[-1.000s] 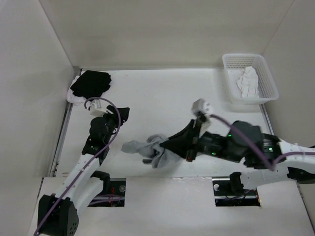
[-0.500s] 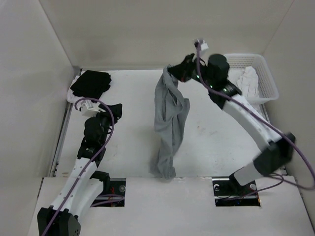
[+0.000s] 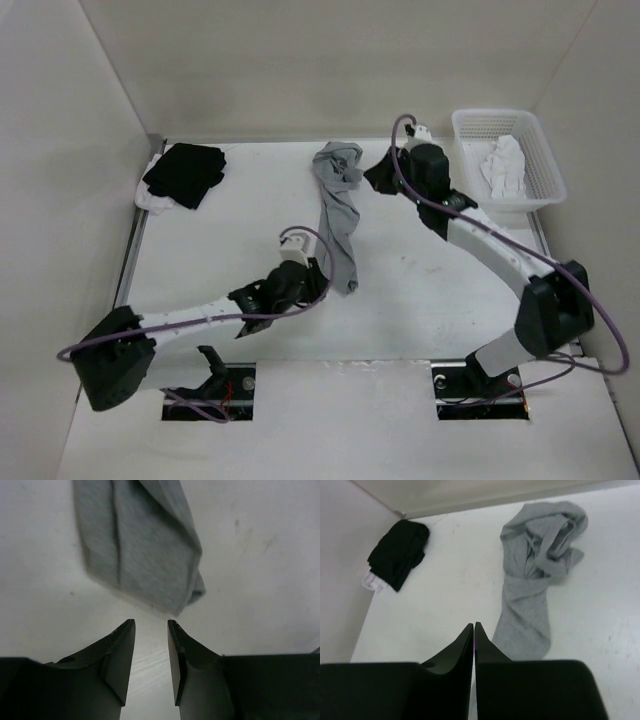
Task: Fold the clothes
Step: Move the tank top to the center of the board, then flatten the tank top out
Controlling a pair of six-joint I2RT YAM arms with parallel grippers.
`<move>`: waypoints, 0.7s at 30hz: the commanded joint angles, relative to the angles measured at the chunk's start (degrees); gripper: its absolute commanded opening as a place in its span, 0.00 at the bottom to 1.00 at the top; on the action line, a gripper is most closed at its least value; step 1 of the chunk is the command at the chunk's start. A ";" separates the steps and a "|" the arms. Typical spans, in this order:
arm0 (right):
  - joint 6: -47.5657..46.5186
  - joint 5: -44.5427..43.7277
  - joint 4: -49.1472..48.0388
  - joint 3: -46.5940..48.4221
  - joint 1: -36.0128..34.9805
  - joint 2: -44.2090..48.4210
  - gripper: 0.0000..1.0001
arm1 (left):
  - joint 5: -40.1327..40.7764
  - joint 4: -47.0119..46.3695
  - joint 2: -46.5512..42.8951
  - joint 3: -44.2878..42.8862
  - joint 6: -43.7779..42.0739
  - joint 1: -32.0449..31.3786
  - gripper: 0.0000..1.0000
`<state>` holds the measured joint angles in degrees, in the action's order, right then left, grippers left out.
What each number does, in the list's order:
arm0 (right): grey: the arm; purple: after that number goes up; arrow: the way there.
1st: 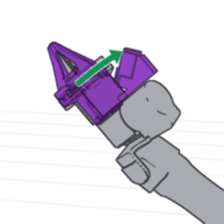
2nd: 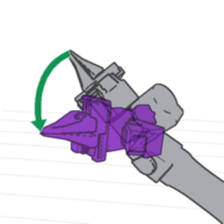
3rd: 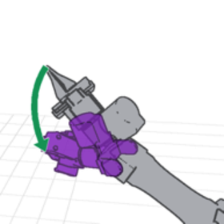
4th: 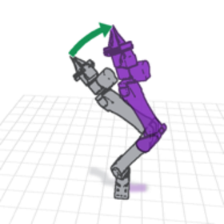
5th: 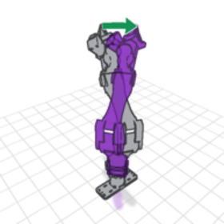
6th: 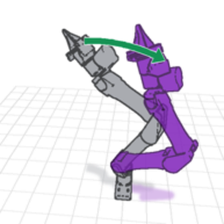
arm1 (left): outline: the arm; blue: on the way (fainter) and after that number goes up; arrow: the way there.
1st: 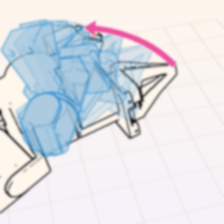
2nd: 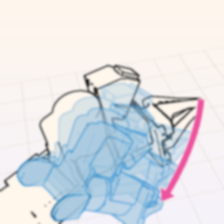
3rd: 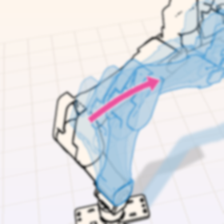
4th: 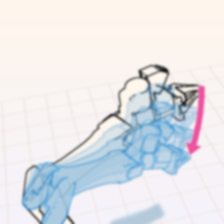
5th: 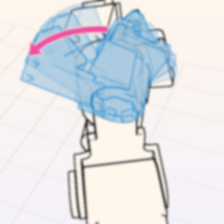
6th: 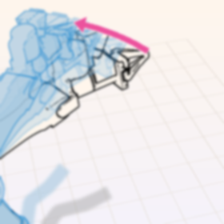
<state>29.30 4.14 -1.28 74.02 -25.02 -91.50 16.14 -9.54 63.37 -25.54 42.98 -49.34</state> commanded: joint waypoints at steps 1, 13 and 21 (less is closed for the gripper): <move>5.41 -7.22 -10.22 -16.58 -1.83 11.67 0.05 | 10.82 -2.67 10.85 -7.57 -2.64 -10.35 0.35; 9.37 -6.95 -10.76 -44.91 -3.85 31.47 0.28 | 11.37 -6.20 26.44 -15.59 -7.12 -11.35 0.32; 11.57 -1.78 -14.10 -49.94 -9.20 29.46 0.44 | 11.89 -4.35 26.81 -16.82 -6.68 -10.99 0.10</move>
<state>39.42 -1.08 -9.67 23.92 -30.44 -60.69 26.81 -13.45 91.94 -39.90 36.80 -60.47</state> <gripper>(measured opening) 0.435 0.111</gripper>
